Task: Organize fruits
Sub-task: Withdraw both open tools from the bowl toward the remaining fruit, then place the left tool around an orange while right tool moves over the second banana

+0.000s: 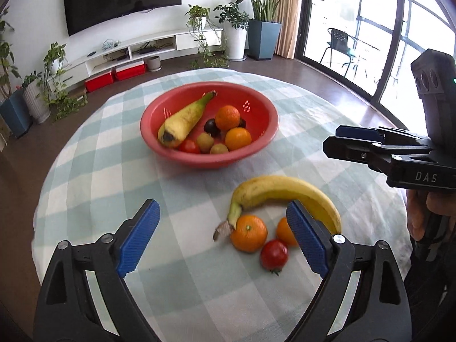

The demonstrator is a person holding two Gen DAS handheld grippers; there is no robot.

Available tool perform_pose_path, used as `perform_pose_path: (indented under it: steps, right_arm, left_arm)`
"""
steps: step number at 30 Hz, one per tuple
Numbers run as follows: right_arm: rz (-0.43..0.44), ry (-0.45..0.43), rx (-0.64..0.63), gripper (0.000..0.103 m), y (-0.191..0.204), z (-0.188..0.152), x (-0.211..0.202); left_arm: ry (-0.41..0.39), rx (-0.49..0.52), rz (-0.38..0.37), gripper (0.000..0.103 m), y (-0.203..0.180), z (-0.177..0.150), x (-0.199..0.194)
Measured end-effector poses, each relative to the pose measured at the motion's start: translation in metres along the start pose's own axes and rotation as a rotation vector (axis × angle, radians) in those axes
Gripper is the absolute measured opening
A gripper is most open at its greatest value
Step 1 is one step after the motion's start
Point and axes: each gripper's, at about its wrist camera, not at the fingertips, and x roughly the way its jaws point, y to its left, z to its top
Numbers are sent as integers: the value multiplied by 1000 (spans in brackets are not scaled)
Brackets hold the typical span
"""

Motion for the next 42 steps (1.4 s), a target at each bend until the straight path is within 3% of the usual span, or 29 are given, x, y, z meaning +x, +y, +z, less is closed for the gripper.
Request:
perform_pose_path:
  steps: [5,8,10,14,19,24,29,31,33,35,42]
  right_arm:
    - [7,58,25,63,0,-31,7]
    - [-1,52,8,64,6,-37,4]
    - [5,30,9,75,9,-40,-2]
    - [0,32,-3,80,16,-52,-7]
    - [-16,15,-23,91,21,-59,-12]
    - [-31,6,-32,91,21,-60,-12]
    - [-40,-9,1,91,14,-58,-14]
    - [-40,-4,15,91,11,-58,-13]
    - [-40,1,20,90,10,-58,-11]
    - [-35,0,21,90,10,-58,-11]
    - [-24,7,22,89,11,-59,-10]
  left_arm:
    - [42,-75,-25,91,-1,-38,0]
    - [38,-88,-33,103,-8,-51,-5]
    - [26,-99,-43,103,-13,-57,-9]
    - [5,-78,-18,103,-21,-62,-12]
    - [4,-81,8,103,-22,-57,-9]
    - [69,-116,0,103,-20,-43,5]
    - [64,-159,19,102,-12,-26,17]
    - [78,-178,25,93,-7,-20,25]
    - [109,-195,24,76,-3,-16,34]
    - [122,-193,32,72,-2,-14,39]
    - [154,-192,31,70,-5,-17,54]
